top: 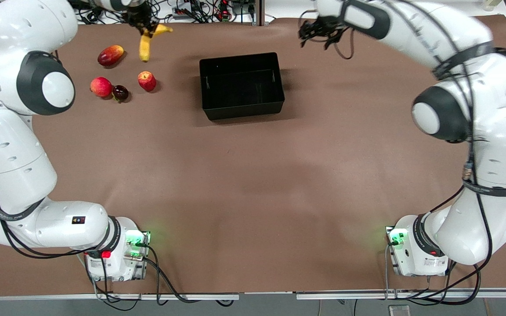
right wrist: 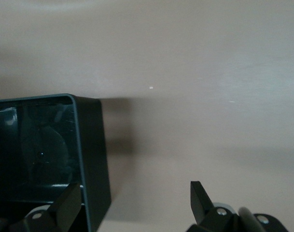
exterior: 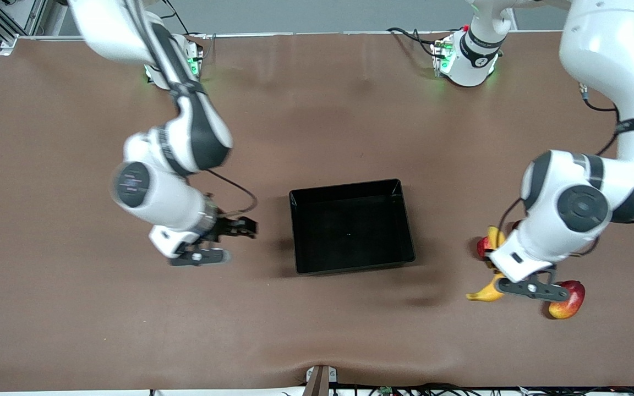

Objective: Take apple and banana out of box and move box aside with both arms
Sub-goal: 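Lift the banana with the left gripper while the right gripper reaches the tray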

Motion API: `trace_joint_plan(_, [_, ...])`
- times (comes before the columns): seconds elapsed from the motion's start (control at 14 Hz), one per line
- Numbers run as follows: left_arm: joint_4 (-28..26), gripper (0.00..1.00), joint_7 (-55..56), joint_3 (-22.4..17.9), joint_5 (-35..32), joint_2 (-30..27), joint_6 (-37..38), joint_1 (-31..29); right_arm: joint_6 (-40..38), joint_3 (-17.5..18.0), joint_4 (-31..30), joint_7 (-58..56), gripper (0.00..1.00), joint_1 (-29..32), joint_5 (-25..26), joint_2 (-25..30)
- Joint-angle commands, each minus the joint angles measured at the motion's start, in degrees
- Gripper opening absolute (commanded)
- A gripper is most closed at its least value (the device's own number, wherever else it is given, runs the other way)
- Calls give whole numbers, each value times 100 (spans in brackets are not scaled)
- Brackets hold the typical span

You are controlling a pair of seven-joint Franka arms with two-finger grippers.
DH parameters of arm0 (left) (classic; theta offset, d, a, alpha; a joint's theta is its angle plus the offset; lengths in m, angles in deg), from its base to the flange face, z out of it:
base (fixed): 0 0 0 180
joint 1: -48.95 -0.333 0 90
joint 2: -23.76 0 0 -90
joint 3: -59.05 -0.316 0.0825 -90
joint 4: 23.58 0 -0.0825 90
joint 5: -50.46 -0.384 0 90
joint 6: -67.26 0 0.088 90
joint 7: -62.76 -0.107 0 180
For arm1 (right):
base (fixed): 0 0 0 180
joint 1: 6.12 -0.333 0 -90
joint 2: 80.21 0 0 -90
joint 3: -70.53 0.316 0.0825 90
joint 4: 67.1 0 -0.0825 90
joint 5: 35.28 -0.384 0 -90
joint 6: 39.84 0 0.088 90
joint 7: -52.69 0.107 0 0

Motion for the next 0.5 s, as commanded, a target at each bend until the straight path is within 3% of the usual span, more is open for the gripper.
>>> trace_joint_plan(0.0, [12, 0, -709, 56, 41, 236, -255, -477, 201, -83, 578, 217, 100, -180, -128, -563])
trace_joint_plan(0.43, [12, 0, -1142, -5, 23, 877, -1063, -936, 633, -83, 552, 463, 100, -620, -58, -1073])
